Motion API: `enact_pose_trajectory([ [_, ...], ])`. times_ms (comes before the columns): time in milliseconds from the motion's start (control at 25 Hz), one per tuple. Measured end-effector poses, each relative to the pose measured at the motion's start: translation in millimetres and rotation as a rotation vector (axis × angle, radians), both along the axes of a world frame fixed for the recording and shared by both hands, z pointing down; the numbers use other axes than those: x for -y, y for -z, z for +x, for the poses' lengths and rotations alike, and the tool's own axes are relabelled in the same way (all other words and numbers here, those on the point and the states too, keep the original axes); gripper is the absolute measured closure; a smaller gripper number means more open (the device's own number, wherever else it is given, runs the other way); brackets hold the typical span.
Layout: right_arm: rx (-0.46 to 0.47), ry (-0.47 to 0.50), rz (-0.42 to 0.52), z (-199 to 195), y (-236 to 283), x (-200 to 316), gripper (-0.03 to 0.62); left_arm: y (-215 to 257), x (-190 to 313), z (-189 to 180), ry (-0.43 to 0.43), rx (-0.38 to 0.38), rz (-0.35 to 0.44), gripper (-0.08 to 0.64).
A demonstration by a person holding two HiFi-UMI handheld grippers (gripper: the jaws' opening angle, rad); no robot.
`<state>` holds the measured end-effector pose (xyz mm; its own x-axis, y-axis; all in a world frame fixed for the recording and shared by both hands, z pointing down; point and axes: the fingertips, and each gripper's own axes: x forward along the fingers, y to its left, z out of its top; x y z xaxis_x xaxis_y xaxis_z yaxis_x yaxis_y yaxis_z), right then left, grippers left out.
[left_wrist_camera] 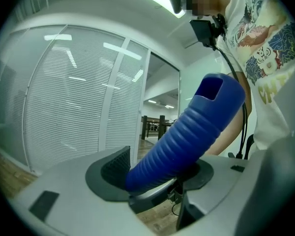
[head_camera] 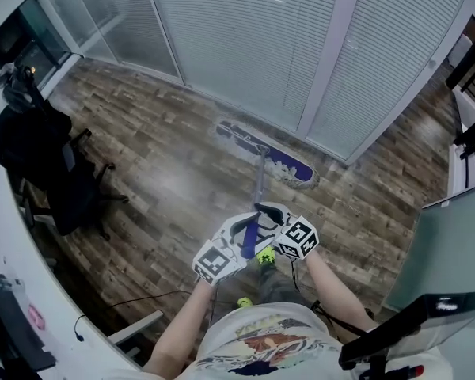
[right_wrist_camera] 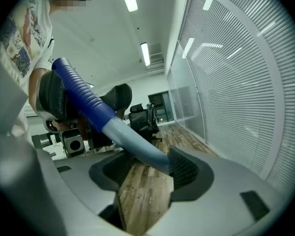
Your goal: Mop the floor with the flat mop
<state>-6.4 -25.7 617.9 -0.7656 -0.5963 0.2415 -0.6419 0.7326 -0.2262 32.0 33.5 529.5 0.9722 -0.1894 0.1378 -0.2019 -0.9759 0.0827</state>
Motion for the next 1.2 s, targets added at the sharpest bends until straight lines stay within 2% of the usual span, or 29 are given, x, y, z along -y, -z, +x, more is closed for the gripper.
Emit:
enact_pose_trajectory([
  [360, -0.029, 0.047, -0.007, -106.0, -5.8, -188.2, 0.37, -6.2, -187.0, -104.4, 0.029, 0.022, -0.025, 0.324],
  [600, -0.002, 0.076, -0.012, -138.8, 6.2, -286.3, 0.37, 6.3, -281.8, -135.7, 0.063, 0.016, -0.039, 0.322],
  [880, 0.007, 0.125, -0.025, -149.7, 8.9, -384.0, 0.37, 6.4, -378.3, -142.6, 0.08, 0.069, -0.049, 0.319],
  [1200, 0.056, 0.157, -0.017, -123.6, 14.4, -495.7, 0.37, 10.9, -488.4, -110.9, 0.129, 0.078, -0.047, 0.316],
])
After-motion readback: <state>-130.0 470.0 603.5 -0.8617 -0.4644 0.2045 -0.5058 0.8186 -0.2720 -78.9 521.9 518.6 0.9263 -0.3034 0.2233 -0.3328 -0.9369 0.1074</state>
